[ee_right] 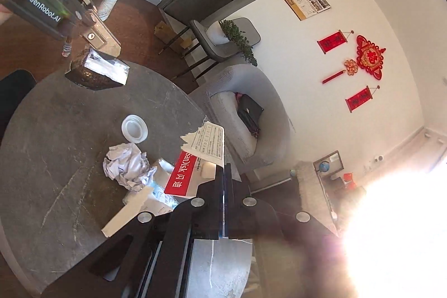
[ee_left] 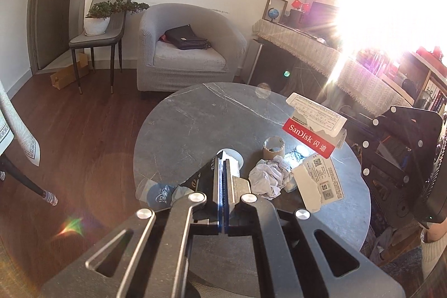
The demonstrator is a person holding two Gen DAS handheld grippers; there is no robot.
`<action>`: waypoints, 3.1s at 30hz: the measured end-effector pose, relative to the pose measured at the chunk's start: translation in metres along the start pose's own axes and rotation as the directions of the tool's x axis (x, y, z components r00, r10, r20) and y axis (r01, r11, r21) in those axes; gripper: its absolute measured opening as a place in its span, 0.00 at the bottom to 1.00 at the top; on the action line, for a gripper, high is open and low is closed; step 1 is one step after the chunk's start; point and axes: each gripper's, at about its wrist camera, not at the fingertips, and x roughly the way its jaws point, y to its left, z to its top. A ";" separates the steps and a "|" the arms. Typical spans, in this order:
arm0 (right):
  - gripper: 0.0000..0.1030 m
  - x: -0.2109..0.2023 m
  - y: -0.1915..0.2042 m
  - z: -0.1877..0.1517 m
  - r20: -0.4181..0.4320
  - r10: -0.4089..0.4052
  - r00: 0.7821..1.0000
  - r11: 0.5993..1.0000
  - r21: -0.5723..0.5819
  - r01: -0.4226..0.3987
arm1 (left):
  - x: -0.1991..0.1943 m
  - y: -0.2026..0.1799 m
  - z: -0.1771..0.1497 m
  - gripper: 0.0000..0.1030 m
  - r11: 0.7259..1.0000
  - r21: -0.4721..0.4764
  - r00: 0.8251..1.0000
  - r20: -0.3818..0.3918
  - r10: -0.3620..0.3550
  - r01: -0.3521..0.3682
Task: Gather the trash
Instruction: 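Lift and carry the tissue bag and SanDisk box over the green bin with both tools, then open the left tool over the bin while the right tool releases the SanDisk box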
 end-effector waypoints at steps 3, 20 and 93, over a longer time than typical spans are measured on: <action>0.00 -0.010 0.008 0.012 0.012 0.073 0.997 0.995 0.063 -0.074 | -0.017 0.006 -0.001 0.01 1.000 -0.026 1.000 0.024 0.005 -0.005; 0.00 -0.057 0.060 0.060 0.107 0.285 0.953 0.935 0.187 -0.300 | -0.071 0.059 -0.048 0.01 0.984 -0.094 0.989 0.000 0.150 -0.149; 0.01 0.036 0.241 0.115 -0.083 0.808 0.583 0.561 0.412 -0.718 | -0.135 0.156 -0.094 0.54 0.913 -0.302 0.958 0.002 0.287 -0.273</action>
